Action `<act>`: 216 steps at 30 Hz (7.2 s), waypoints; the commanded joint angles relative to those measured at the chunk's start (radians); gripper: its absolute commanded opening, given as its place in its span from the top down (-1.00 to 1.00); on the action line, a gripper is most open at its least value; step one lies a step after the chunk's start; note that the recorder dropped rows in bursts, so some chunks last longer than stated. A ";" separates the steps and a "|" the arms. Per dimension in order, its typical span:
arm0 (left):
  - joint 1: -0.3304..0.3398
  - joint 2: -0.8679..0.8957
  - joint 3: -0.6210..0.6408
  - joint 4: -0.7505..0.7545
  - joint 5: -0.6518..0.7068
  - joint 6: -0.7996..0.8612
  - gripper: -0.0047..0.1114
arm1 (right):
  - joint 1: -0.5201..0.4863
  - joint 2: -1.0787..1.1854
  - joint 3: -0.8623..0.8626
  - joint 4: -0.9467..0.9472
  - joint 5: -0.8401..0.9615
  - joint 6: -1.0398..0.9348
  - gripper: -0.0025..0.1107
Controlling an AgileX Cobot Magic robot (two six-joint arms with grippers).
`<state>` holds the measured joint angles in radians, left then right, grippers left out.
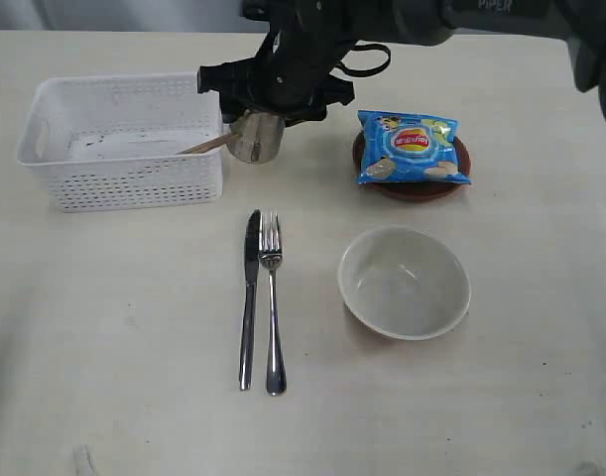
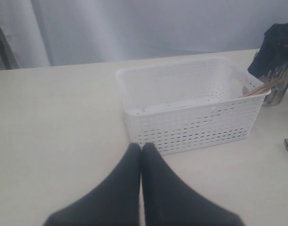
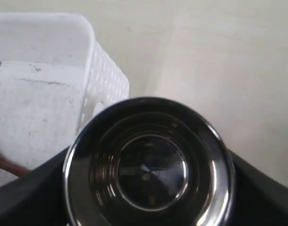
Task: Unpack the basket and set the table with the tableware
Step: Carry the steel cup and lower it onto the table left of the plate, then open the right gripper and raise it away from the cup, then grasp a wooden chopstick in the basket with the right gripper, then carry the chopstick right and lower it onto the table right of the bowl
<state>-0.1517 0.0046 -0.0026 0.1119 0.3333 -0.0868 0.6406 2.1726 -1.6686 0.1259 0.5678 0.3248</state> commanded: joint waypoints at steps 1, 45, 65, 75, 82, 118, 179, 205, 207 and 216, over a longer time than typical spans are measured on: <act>0.003 -0.005 0.003 -0.011 -0.007 0.002 0.92 | 0.025 -0.006 -0.042 0.012 -0.021 0.005 0.96; 0.003 -0.005 0.003 -0.003 -0.007 0.002 0.92 | 0.057 0.005 0.120 -0.292 -0.041 0.142 0.96; 0.003 -0.005 0.003 -0.003 -0.007 0.002 0.92 | 0.047 -0.030 0.120 -0.318 0.040 0.123 0.11; 0.003 -0.005 0.003 -0.003 -0.007 0.002 0.92 | 0.047 -0.103 0.119 -0.318 0.072 0.093 -0.29; 0.003 -0.005 0.003 -0.003 -0.007 0.002 0.92 | 0.047 -0.064 0.110 -0.300 0.071 0.100 -0.29; 0.003 -0.005 0.003 -0.003 -0.007 0.002 0.92 | 0.074 -0.136 -0.136 -0.266 0.331 -0.044 -0.69; 0.003 -0.005 0.003 -0.011 -0.007 0.002 0.92 | 0.394 0.142 -0.260 -0.910 0.461 -0.714 0.96; 0.003 -0.005 0.003 -0.011 -0.007 0.002 0.92 | 0.372 -0.064 -0.260 -0.848 0.653 -0.674 0.96; 0.003 -0.005 0.003 -0.011 -0.007 0.002 0.92 | 0.354 -0.092 -0.260 -0.822 0.653 -0.651 0.96; 0.003 -0.005 0.003 -0.011 -0.007 0.002 0.92 | 0.268 -0.309 -0.098 -0.688 0.653 -0.591 0.96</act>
<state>-0.1517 0.0046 -0.0026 0.1119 0.3333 -0.0868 0.9371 1.9399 -1.8377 -0.5779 1.2074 -0.2993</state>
